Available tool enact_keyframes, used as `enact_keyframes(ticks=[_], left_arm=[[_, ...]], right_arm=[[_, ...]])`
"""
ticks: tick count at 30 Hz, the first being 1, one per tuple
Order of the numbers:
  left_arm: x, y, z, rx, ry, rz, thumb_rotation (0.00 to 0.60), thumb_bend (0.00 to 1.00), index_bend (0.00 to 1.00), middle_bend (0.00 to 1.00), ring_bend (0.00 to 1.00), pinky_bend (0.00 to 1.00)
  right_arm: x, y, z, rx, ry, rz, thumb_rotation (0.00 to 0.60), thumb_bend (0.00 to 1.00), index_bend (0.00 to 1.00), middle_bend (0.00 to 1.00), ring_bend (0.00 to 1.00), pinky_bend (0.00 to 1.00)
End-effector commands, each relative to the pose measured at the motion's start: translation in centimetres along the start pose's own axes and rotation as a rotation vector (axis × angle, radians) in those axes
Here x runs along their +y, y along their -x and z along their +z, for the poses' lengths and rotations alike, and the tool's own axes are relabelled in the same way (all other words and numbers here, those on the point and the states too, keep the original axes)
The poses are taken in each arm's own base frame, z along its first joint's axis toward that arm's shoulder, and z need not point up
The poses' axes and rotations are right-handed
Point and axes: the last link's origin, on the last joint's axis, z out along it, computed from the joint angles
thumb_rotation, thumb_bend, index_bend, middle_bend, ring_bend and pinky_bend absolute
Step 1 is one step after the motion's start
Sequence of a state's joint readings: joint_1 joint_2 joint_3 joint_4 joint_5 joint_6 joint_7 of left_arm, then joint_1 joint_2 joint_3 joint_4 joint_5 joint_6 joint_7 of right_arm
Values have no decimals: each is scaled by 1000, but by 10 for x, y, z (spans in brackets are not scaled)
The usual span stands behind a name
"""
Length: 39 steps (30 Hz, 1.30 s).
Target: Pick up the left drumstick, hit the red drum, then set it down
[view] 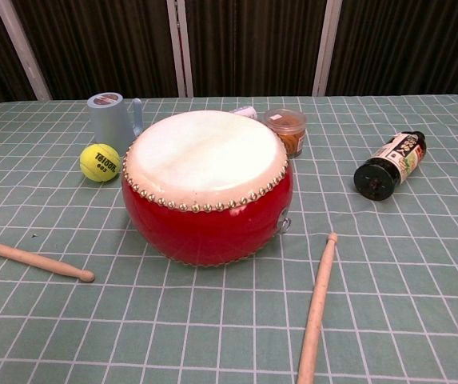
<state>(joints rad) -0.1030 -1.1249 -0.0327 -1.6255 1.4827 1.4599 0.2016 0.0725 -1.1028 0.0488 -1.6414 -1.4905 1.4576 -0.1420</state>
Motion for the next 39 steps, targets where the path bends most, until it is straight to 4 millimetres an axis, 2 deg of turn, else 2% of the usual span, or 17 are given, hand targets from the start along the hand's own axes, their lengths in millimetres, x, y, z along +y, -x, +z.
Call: enact_keyframes(ticks=[1,31,33,35,38,39], left_arm=[[1,0,1,3,3,0,600,0,0,0,0,24],[9,9,12,-64,39,33,600,0,0,18,5,43],[11,10,16,-77,45,39,600,0,0,80,61,125],[14,10,20,-83,52,39,600,0,27,215,204,258],[19,10,31,-83,73,56,600,1,131,493,448,425],[21,11,35,-83,79,62,600,5,175,615,552,504]], right_arm=[[1,-1,-1,0,4,2,600,301,0,0,0,0],[7,-1,-8,-11,43,3,600,301,0,0,0,0],[6,-1,-8,-9,41,2,600,301,0,0,0,0],[5,-1,-8,-8,37,4,600,302,0,0,0,0],[4,0,-7,-11,33,3,600,301,0,0,0,0],[4,1,-7,-11,33,3,600,301,0,0,0,0]])
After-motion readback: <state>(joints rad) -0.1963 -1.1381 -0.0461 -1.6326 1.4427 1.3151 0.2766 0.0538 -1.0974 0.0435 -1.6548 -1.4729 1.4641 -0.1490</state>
